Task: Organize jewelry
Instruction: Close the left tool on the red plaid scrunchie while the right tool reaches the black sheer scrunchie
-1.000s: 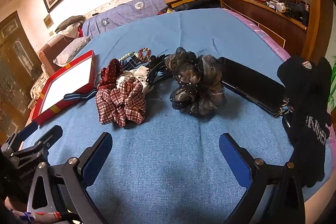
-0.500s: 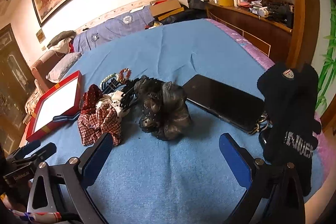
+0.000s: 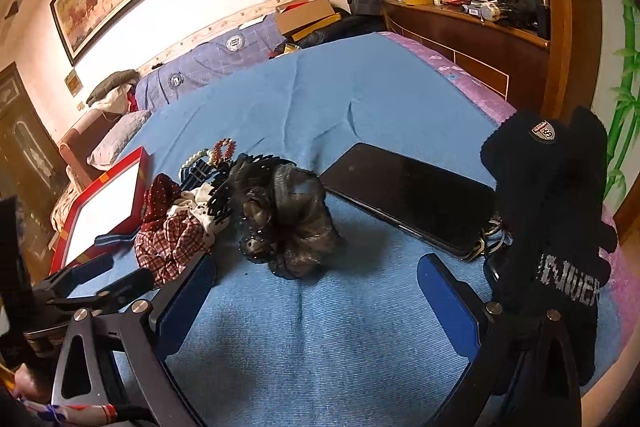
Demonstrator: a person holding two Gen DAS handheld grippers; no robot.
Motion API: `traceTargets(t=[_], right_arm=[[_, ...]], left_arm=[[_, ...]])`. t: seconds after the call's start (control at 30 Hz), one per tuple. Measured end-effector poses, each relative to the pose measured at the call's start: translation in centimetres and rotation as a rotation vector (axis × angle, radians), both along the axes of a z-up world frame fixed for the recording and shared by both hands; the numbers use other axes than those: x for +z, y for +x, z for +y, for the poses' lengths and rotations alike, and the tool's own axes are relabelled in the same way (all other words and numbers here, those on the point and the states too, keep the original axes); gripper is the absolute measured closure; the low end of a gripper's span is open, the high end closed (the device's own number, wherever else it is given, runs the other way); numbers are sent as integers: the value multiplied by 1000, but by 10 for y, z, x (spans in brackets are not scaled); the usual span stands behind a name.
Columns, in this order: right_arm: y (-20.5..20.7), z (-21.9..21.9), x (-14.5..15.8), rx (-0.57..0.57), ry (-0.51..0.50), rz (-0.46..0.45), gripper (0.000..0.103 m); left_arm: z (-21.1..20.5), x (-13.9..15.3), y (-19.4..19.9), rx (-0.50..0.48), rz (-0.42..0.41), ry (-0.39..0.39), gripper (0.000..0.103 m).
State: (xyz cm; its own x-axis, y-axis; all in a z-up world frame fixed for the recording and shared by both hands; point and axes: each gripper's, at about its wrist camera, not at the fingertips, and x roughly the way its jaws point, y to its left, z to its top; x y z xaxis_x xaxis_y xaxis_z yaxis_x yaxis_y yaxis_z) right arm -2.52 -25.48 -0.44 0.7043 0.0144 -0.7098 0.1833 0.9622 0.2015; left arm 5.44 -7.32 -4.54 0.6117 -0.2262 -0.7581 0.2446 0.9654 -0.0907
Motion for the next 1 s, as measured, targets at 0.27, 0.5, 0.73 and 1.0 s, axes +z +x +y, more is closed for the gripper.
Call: traceTargets(t=[0.27, 0.5, 0.73, 1.0], right_arm=[[1, -5, -1, -3, 6, -7, 0], [8, -6, -3, 3, 0, -1, 0], [37, 14, -9, 71, -74, 27, 0], [70, 24, -29, 118, -97, 98, 46]], left_arm=[[-15, -17, 26, 10, 32, 36, 3], [-19, -28, 36, 8, 55, 13, 53], [-14, -19, 25, -9, 26, -24, 82], [-7, -15, 20, -4, 12, -28, 82]])
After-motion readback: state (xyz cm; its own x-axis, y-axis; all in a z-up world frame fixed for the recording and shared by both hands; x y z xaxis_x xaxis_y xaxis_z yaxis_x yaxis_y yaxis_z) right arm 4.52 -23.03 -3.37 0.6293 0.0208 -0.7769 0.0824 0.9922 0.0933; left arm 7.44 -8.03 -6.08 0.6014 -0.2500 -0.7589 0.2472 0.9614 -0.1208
